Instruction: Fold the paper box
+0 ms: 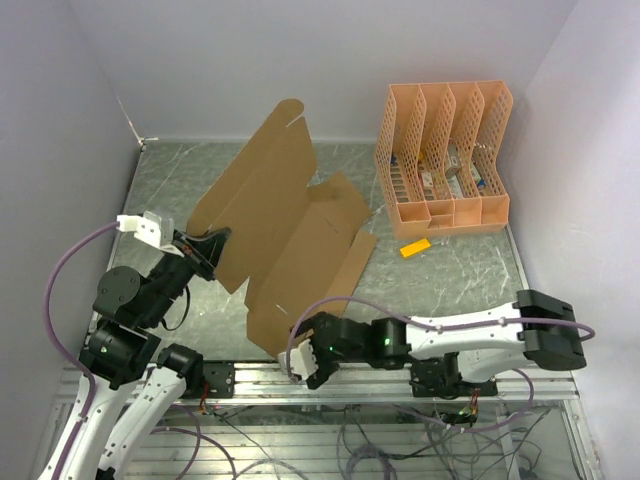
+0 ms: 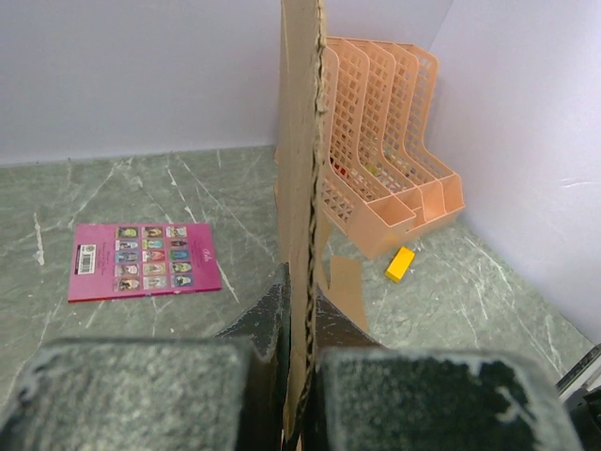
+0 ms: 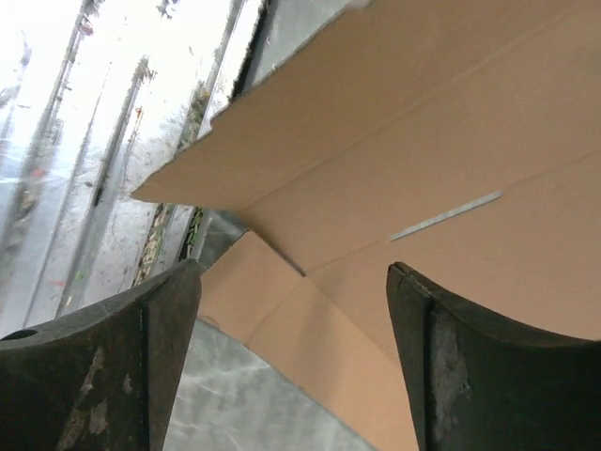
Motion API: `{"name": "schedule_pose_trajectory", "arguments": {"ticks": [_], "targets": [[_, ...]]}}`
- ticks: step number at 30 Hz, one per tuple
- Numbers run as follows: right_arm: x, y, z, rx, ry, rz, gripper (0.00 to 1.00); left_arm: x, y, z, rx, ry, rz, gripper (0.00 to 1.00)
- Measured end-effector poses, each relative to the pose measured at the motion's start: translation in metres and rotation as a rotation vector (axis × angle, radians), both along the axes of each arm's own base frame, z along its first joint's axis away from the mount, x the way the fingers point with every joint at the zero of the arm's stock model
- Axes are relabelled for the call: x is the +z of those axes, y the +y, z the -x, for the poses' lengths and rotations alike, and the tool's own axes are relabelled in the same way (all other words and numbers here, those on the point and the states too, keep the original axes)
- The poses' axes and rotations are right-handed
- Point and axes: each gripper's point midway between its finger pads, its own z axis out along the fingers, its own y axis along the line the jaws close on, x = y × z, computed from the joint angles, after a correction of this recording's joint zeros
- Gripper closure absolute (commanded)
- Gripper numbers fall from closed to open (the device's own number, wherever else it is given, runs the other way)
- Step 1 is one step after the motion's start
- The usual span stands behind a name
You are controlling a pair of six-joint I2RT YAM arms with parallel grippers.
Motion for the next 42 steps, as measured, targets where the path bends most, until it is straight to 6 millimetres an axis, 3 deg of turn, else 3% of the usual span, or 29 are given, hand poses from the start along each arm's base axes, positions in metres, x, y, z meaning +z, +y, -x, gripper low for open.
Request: {"name": "schedule_pose_trajectory", "arguments": {"ticks": [3, 5, 7, 10, 16, 18, 21, 30, 42], "targets": [[0.045, 0.008, -0.001, 0.119, 0.044, -0.014, 0.09, 0.000, -0.001, 0.000, -0.006, -0.011, -0.021, 0.93], [0.078, 0.002, -0.021, 0.136, 0.052, -0.050, 0.06, -0.001, -0.001, 0.000, -0.007, -0.021, -0.040, 0.93], [0.108, -0.016, -0.057, 0.091, 0.046, -0.082, 0.03, -0.001, -0.001, -0.001, -0.010, -0.038, -0.064, 0.93], [0.132, -0.058, -0.113, -0.055, 0.054, -0.099, 0.02, 0.001, -0.003, -0.003, -0.021, -0.071, -0.105, 0.93], [0.160, -0.174, -0.218, -0.442, 0.204, -0.188, 0.01, -0.003, -0.014, -0.011, -0.079, -0.125, -0.233, 0.93], [0.165, -0.212, -0.243, -0.532, 0.286, -0.240, 0.03, -0.004, -0.019, -0.014, -0.110, -0.144, -0.290, 0.93], [0.161, -0.241, -0.259, -0.562, 0.386, -0.292, 0.02, 0.002, -0.026, -0.013, -0.160, -0.192, -0.360, 0.93], [0.148, -0.225, -0.247, -0.585, 0.519, -0.476, 0.00, 0.047, -0.038, 0.006, -0.266, -0.362, -0.415, 0.93], [0.136, -0.212, -0.273, -0.598, 0.507, -0.624, 0.02, 0.044, -0.052, 0.012, -0.367, -0.400, -0.449, 0.93]]}}
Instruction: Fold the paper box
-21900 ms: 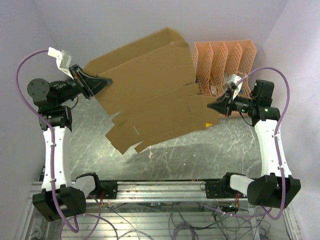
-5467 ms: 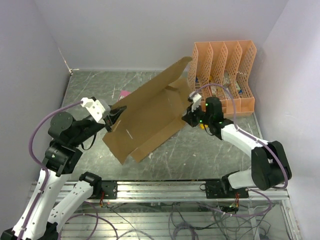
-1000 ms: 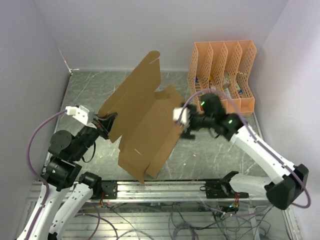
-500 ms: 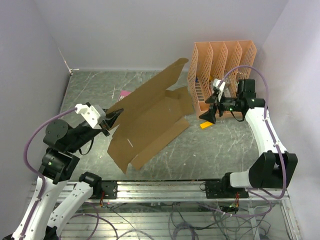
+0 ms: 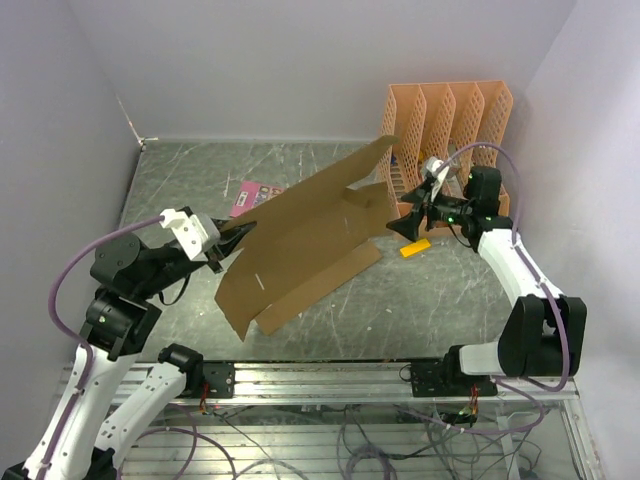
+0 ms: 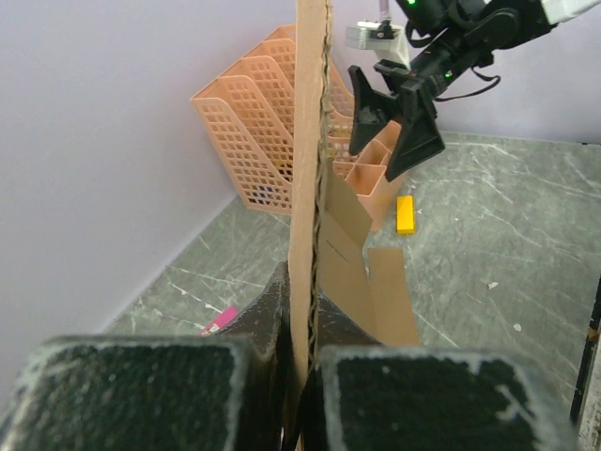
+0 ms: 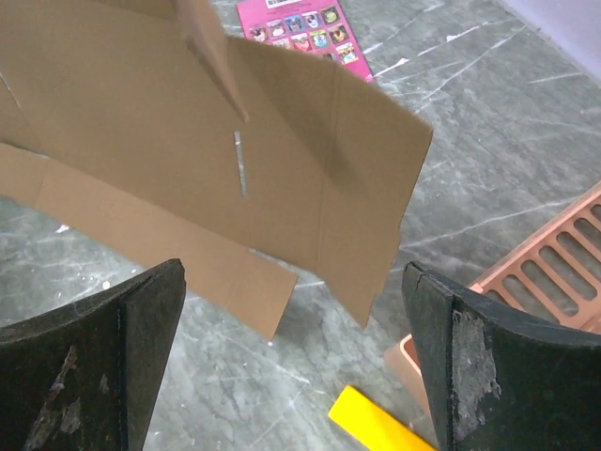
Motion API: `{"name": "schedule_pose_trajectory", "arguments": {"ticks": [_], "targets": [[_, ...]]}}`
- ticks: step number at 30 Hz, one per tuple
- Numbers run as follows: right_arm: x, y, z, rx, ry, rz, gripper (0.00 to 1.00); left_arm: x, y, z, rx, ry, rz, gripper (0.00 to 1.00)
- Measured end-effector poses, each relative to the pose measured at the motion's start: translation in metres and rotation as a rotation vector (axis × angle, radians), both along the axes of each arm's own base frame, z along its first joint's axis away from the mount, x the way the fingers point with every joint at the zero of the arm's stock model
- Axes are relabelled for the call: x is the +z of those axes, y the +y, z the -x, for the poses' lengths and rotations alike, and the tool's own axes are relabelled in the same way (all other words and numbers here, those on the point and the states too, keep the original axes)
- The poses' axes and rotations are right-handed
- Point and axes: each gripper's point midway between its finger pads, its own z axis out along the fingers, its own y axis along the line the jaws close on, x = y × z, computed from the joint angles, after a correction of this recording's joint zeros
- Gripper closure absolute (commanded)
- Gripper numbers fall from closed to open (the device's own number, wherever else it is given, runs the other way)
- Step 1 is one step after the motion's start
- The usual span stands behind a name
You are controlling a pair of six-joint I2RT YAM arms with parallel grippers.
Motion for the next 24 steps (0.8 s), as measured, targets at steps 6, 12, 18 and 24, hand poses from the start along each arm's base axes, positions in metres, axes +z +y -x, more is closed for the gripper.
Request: {"name": "schedule_pose_trajectory", "arguments": {"ticks": [6, 12, 18, 24], "targets": [[-0.015, 0.003, -0.020, -0.023, -0.001, -0.001, 0.11, -0.005, -0.006, 0.000, -0.036, 0.017, -0.012, 0.93], [-0.036, 0.007, -0.031, -0.021, 0.028, 0.010, 0.28, -0.002, -0.007, 0.002, -0.048, 0.007, -0.013, 0.93], [-0.040, 0.020, -0.031, 0.015, 0.021, 0.007, 0.87, 0.010, -0.008, 0.005, -0.064, -0.020, -0.014, 0.93], [-0.018, 0.022, -0.026, 0.014, -0.063, -0.014, 1.00, 0.018, -0.009, 0.002, -0.063, -0.037, -0.028, 0.93]]}}
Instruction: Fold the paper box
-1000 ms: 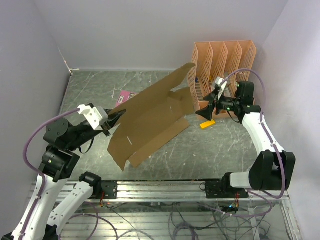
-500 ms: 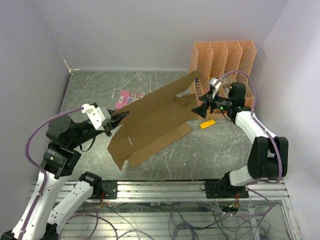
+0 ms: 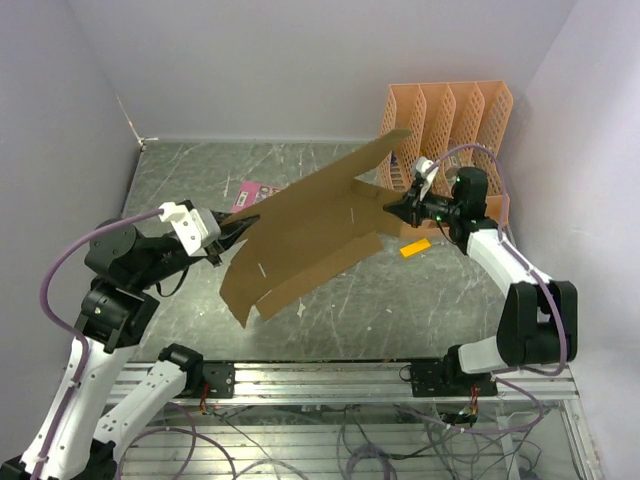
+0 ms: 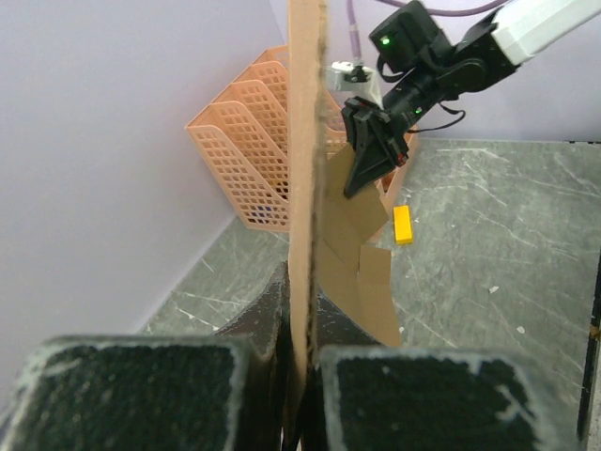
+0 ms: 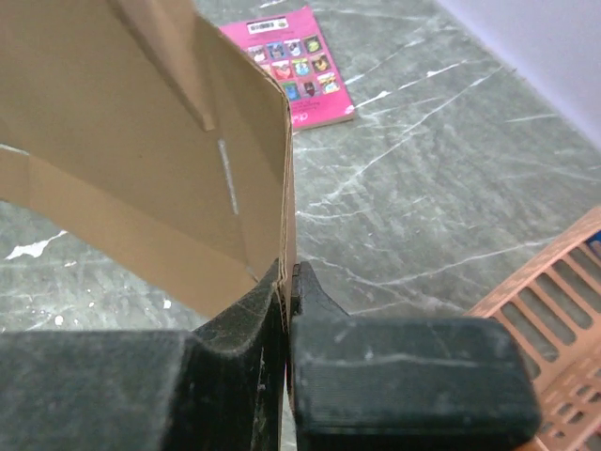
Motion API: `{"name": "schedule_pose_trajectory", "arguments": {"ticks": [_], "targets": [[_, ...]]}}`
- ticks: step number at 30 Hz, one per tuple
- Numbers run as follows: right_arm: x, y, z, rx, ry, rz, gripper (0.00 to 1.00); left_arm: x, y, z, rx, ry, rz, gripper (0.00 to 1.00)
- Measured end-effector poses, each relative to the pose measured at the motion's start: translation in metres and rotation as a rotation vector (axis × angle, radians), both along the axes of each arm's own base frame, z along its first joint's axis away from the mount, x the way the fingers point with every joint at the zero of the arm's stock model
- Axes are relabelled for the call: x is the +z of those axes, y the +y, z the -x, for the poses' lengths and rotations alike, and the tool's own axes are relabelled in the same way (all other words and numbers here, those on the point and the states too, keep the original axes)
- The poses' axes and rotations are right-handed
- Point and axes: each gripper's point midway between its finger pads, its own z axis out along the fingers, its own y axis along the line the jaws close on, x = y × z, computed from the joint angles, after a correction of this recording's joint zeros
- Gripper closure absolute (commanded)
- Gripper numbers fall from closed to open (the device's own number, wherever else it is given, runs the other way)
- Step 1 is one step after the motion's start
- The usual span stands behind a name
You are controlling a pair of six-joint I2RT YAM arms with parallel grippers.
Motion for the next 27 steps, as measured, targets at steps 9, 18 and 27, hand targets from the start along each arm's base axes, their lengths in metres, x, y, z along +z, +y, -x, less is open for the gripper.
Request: {"name": "schedule_pose_trajectory", "arguments": {"ticks": [9, 18, 27], "targets": [[0.035, -0.007, 0.001, -0.140, -0.136, -0.053, 1.00, 0.006, -0.011, -0.017, -0.020, 0.015, 0.005, 0.93], [-0.025, -0.006, 0.033, -0.167, -0.015, -0.038, 1.00, -0.047, -0.013, -0.015, -0.027, 0.192, 0.020, 0.93], [-0.025, -0.005, 0.047, -0.138, -0.047, -0.018, 0.93, -0.058, -0.009, 0.003, -0.044, 0.215, 0.024, 0.93]]}}
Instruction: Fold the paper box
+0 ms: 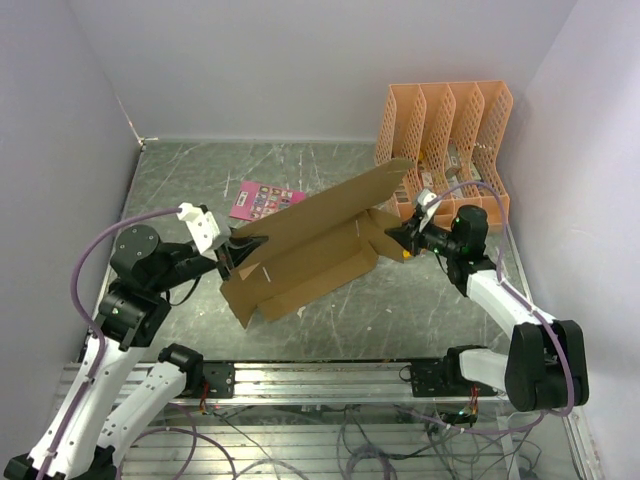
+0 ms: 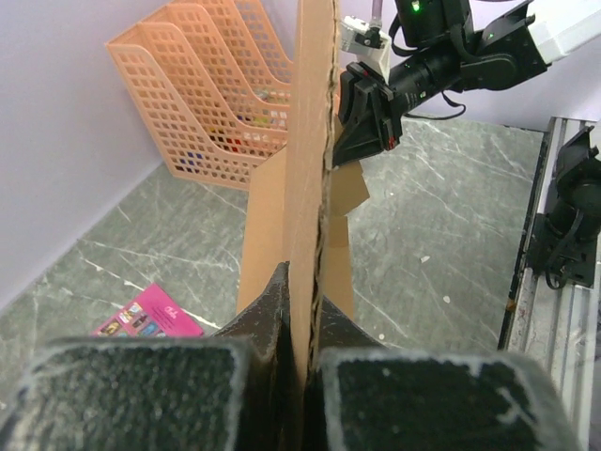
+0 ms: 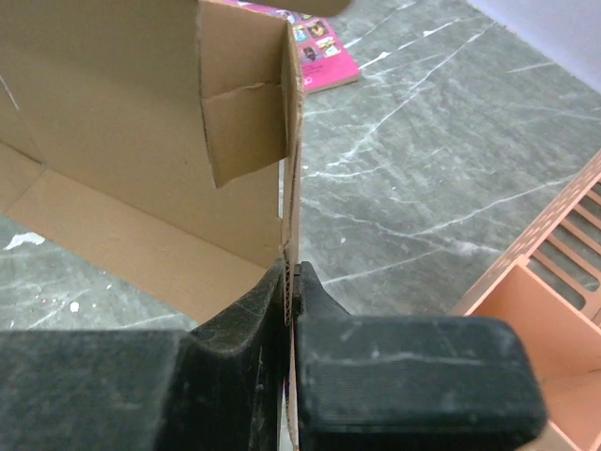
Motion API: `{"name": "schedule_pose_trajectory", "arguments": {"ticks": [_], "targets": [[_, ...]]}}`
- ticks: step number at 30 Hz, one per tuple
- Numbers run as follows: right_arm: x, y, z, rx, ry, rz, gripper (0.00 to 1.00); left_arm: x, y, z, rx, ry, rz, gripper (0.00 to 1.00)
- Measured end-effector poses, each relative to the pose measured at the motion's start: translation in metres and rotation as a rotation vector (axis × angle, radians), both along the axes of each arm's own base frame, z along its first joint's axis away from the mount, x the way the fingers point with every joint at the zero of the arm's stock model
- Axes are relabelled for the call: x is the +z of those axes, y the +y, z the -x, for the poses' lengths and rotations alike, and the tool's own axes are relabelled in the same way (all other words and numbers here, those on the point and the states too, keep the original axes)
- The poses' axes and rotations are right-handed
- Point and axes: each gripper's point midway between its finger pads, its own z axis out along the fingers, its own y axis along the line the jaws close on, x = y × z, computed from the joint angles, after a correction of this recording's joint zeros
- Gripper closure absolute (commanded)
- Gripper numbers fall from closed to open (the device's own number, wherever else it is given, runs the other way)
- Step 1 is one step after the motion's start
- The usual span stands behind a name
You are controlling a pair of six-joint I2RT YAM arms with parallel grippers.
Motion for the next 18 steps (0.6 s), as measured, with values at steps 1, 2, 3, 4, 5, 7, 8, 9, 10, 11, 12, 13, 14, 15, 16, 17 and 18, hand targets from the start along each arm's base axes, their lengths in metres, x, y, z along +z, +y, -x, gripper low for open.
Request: {"name": "schedule_pose_trajectory", "arguments": {"ticks": [1, 2, 3, 4, 5, 7, 8, 9, 10, 11, 12, 13, 14, 15, 16, 17, 18], "targets": [[-0.002, 0.000, 0.003, 0.007, 0.004, 0.003, 0.91, -0.003, -0.001, -0.001, -0.002, 0.013, -0.001, 0.93], [-0.005, 0.001, 0.005, 0.015, 0.009, 0.010, 0.88, -0.006, -0.002, -0.001, -0.005, 0.028, -0.003, 0.93], [-0.008, 0.000, 0.008, 0.023, 0.015, 0.019, 0.85, -0.009, -0.002, -0.002, -0.006, 0.040, -0.004, 0.93], [-0.011, 0.000, 0.010, 0.032, 0.020, 0.029, 0.83, -0.012, -0.003, -0.003, -0.007, 0.057, -0.006, 0.93], [-0.013, 0.000, 0.013, 0.041, 0.024, 0.040, 0.81, -0.015, -0.004, -0.003, -0.009, 0.073, -0.008, 0.93], [-0.018, 0.000, 0.019, 0.059, 0.030, 0.061, 0.77, -0.018, -0.004, -0.004, -0.009, 0.093, -0.011, 0.93], [-0.019, 0.000, 0.022, 0.067, 0.030, 0.070, 0.75, -0.019, -0.004, -0.004, -0.009, 0.100, -0.013, 0.93], [-0.020, 0.000, 0.024, 0.072, 0.031, 0.076, 0.74, -0.020, -0.004, -0.004, -0.009, 0.105, -0.014, 0.93], [-0.020, -0.001, 0.026, 0.078, 0.029, 0.084, 0.72, -0.021, -0.004, -0.003, -0.008, 0.108, -0.014, 0.93], [-0.021, -0.001, 0.028, 0.080, 0.031, 0.089, 0.71, -0.021, -0.004, -0.003, -0.008, 0.112, -0.013, 0.93], [-0.021, -0.001, 0.030, 0.083, 0.031, 0.095, 0.71, -0.022, -0.004, -0.003, -0.008, 0.116, -0.014, 0.93], [-0.022, -0.002, 0.031, 0.085, 0.035, 0.101, 0.70, -0.022, -0.004, -0.003, -0.008, 0.121, -0.014, 0.93], [-0.023, -0.002, 0.033, 0.087, 0.039, 0.107, 0.69, -0.023, -0.004, -0.003, -0.007, 0.124, -0.015, 0.93], [-0.025, -0.003, 0.036, 0.089, 0.046, 0.115, 0.69, -0.024, -0.004, -0.003, -0.006, 0.127, -0.016, 0.93], [-0.025, -0.004, 0.038, 0.090, 0.054, 0.121, 0.69, -0.025, -0.003, -0.003, -0.004, 0.131, -0.018, 0.93], [-0.025, -0.005, 0.039, 0.090, 0.056, 0.128, 0.69, -0.025, -0.003, -0.003, -0.003, 0.134, -0.019, 0.93], [-0.025, -0.005, 0.041, 0.090, 0.058, 0.135, 0.69, -0.026, -0.003, -0.003, -0.001, 0.137, -0.021, 0.93]]}}
